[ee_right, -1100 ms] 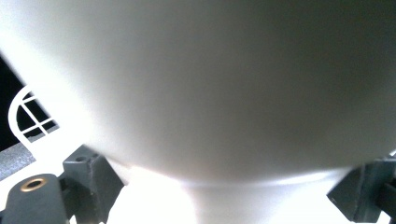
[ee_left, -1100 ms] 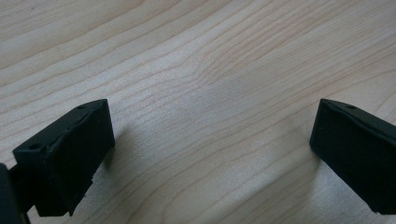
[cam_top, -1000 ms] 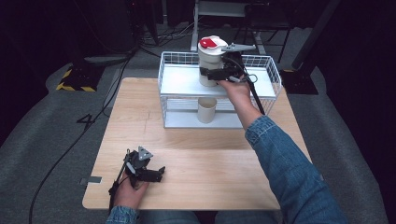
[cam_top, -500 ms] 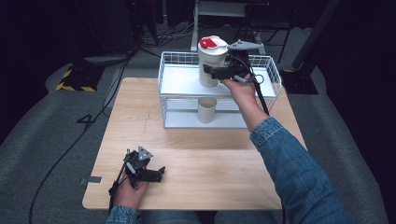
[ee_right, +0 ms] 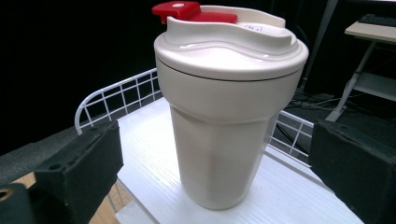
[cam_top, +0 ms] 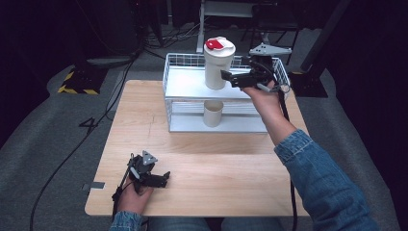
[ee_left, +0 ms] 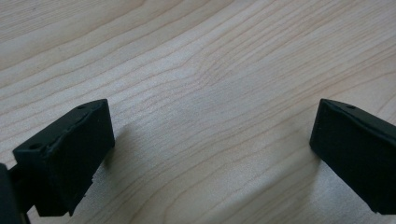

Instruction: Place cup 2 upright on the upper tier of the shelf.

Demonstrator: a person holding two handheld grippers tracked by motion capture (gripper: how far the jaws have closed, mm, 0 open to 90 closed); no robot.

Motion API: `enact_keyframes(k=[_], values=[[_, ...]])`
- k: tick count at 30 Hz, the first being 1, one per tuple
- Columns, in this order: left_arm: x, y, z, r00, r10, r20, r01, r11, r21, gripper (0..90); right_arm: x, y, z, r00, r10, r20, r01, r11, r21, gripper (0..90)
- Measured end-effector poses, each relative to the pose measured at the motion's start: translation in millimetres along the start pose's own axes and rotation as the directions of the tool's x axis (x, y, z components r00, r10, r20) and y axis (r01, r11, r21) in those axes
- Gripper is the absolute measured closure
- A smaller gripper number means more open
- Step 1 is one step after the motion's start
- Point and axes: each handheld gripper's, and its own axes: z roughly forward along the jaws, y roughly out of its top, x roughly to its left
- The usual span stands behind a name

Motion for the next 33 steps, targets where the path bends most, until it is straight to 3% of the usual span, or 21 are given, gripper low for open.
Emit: enact_keyframes(k=[5,9,16,19,20,25,33], values=[[0.0,0.0,0.0,1.0000,0.000,0.000,0.000,1.0000,0.000,0.4,-2.5,-1.8,-10.3,0.9999,0.008,-0.010,-0.008,1.000,-0.009,3.5],[0.0,0.0,0.0,1.0000,0.000,0.000,0.000,1.0000,0.000,0.4,-3.6,-7.6,-22.6,0.9994,-0.032,-0.011,0.032,0.999,-0.015,3.5],[0.0,0.0,0.0,1.0000,0.000,0.000,0.000,1.0000,0.000,0.4,-8.4,-21.8,-47.6,0.9986,-0.033,-0.040,0.033,0.999,-0.016,3.5],[-0.1,0.0,0.0,1.0000,0.001,0.000,-0.001,1.0000,0.000,0.4,-10.2,-28.1,-57.0,0.9984,-0.043,-0.037,0.043,0.999,0.001,5.7],[-0.1,0.0,0.0,1.0000,0.000,0.000,0.000,1.0000,0.000,0.4,-12.1,-33.1,-63.4,0.9978,-0.062,-0.023,0.062,0.997,0.041,9.5],[0.0,0.1,0.0,1.0000,0.001,0.000,-0.001,1.0000,0.000,0.4,-17.8,-47.6,-80.5,0.9968,-0.079,-0.013,0.079,0.992,0.095,11.6],[0.8,0.7,0.3,1.0000,0.008,0.006,-0.008,1.0000,0.003,0.4,-25.1,-73.9,-105.9,0.9989,-0.047,-0.001,0.047,0.995,0.091,11.6]])
